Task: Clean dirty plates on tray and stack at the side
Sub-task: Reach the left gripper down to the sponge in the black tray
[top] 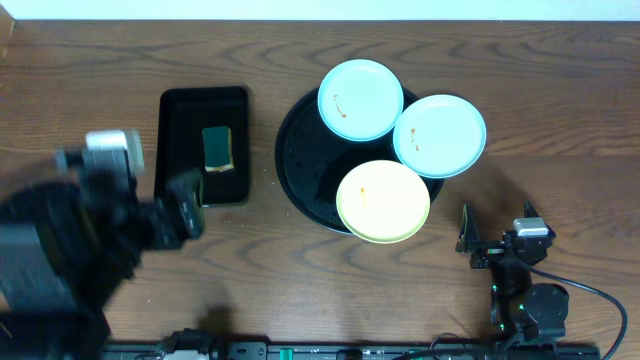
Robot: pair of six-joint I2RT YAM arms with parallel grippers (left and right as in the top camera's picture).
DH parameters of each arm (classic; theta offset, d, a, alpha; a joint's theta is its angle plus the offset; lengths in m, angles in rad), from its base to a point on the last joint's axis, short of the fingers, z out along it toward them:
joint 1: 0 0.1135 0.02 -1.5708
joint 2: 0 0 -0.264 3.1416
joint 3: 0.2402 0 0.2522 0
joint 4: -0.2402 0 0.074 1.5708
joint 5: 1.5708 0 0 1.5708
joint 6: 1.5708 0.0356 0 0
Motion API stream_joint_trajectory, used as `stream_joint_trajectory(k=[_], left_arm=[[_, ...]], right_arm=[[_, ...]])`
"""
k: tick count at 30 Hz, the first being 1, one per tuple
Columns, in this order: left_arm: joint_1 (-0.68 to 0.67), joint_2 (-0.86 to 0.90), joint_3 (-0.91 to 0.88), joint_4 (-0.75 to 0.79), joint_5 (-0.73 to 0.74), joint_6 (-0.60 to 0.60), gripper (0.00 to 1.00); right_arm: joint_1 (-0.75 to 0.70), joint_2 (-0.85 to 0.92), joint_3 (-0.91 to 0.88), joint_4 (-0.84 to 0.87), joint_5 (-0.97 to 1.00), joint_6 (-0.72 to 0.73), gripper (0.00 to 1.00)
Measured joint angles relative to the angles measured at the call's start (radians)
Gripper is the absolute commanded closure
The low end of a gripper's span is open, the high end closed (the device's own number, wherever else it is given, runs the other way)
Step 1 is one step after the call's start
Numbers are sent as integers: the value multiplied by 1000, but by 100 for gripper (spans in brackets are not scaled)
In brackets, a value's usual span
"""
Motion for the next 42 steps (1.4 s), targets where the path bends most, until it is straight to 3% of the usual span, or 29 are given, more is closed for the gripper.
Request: stream_joint_trajectory(k=[3, 6, 16, 23, 34, 42], left_arm=[[0, 175, 201, -70, 0, 1, 16], [0, 287, 262, -78, 0, 1, 16], [0, 508, 261, -127, -8, 34, 18], [1, 740, 221, -145, -99, 22, 18], [47, 998, 218, -117, -139, 14, 18], [54, 1113, 155, -11, -126, 0, 18]], right_arm=[[0, 0, 0, 0, 0, 0, 1], [0, 0, 0, 0, 0, 0, 1], [0, 0, 0, -1, 0, 0, 1], [0, 0, 0, 0, 0, 0, 1], [0, 0, 0, 0, 0, 0, 1], [0, 0, 0, 0, 0, 0, 1]])
